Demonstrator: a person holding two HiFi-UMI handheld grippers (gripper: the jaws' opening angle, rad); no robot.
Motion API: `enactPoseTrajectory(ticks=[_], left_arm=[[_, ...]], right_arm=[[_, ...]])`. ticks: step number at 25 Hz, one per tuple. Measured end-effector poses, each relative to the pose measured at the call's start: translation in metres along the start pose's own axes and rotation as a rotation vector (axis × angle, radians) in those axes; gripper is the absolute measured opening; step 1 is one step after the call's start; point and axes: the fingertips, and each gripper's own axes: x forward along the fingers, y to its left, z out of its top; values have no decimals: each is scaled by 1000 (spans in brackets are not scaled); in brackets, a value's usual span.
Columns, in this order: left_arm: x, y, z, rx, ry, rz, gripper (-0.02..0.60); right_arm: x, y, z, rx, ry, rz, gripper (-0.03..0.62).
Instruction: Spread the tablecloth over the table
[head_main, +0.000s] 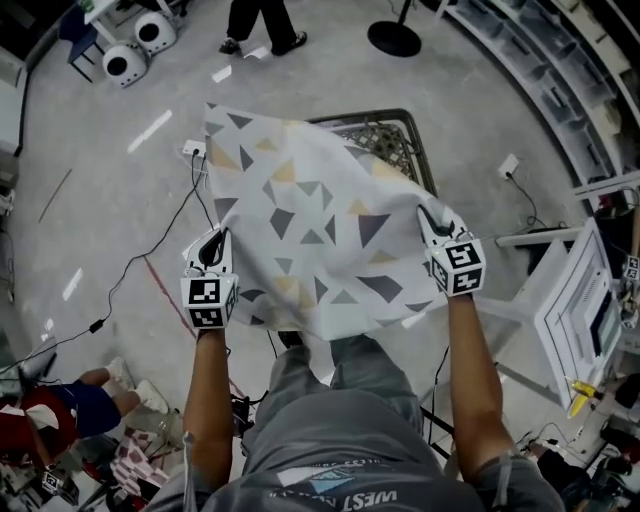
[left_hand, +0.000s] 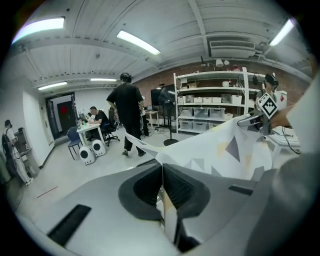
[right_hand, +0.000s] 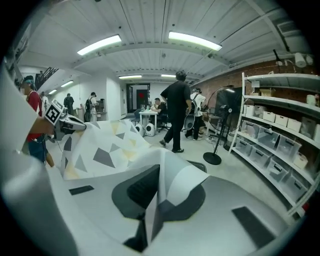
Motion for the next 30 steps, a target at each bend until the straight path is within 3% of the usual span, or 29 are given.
enactPoseTrajectory(ticks=[8, 13, 15, 17, 20, 23, 25, 27, 30], left_arm=[[46, 11, -45, -47, 94, 10, -2], [65, 34, -80, -128, 154, 46, 0], [70, 46, -97, -177, 179, 67, 3], [72, 57, -116, -228, 207, 91, 9], [74, 68, -144, -289, 244, 125, 15], [76, 75, -160, -323, 267, 148, 18], [78, 75, -164, -329, 278, 159, 18], [79, 75, -169, -331, 287, 164, 18], [79, 74, -177, -332, 304, 169, 18]], right_arm=[[55, -15, -41, -9, 85, 29, 29], [77, -39, -79, 156, 153, 67, 60], [82, -44, -94, 255, 186, 147, 64], [82, -42, -105, 381, 211, 297, 84], [75, -43, -106, 595, 187, 530, 224], [75, -69, -100, 815, 101, 650, 293], [83, -90, -105, 931, 67, 659, 308], [99, -111, -119, 960, 79, 602, 307], [123, -145, -153, 961, 179, 382, 250]])
